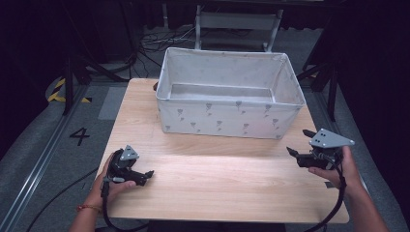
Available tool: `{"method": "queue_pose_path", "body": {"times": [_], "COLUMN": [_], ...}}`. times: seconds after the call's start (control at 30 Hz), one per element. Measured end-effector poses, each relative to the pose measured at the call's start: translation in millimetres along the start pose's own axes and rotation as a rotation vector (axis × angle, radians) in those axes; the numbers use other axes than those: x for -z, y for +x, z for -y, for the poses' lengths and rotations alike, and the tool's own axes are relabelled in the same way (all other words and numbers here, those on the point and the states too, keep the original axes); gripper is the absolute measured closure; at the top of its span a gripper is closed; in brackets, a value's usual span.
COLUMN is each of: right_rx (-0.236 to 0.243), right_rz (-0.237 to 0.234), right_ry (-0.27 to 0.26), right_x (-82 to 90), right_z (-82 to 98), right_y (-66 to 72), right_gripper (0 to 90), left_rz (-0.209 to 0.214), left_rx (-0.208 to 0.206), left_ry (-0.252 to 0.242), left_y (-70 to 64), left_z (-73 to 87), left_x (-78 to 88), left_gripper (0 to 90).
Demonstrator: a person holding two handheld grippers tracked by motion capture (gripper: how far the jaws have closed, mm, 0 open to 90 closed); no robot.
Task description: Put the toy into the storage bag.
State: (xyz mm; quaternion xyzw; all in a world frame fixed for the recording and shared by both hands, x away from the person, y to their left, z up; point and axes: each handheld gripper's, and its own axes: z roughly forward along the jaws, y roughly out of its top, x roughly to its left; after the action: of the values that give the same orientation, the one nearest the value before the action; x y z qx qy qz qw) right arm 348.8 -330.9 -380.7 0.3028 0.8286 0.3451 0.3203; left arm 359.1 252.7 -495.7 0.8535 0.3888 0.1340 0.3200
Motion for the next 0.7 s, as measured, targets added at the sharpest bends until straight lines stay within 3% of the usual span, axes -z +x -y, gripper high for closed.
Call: {"method": "queue_pose_path", "body": {"times": [0.13,0.27,0.37,0.63,0.7], "right_rx": [-0.026,-0.04,-0.076,-0.091,-0.104], "right_rz": [-0.009,-0.021,-0.023,-0.021,-0.054], "right_ry": [0.03,0.041,0.061,0.128,0.132], "right_x": [-5.7,-8.5,-13.0,-19.5,-20.6], "right_z": [23.1,33.6,49.1,75.3,82.7], "right_y": [3.6,4.6,5.4,13.9,16.4], "right_gripper": [21.2,20.9,20.8,18.6,17.8], "left_rz": [0.0,-0.005,-0.002,-0.007,-0.007], "left_rx": [0.004,0.001,0.004,-0.001,-0.001], "left_ry": [-0.002,0.001,0.001,0.0,0.0], "left_y": [0.1,0.5,0.3,0.6,0.6], "left_z": [-0.2,-0.4,-0.4,-0.5,-0.5], "left_x": [-0.4,-0.3,-0.4,-0.2,-0.2], "left_gripper": [0.1,0.1,0.2,0.2,0.2]}}
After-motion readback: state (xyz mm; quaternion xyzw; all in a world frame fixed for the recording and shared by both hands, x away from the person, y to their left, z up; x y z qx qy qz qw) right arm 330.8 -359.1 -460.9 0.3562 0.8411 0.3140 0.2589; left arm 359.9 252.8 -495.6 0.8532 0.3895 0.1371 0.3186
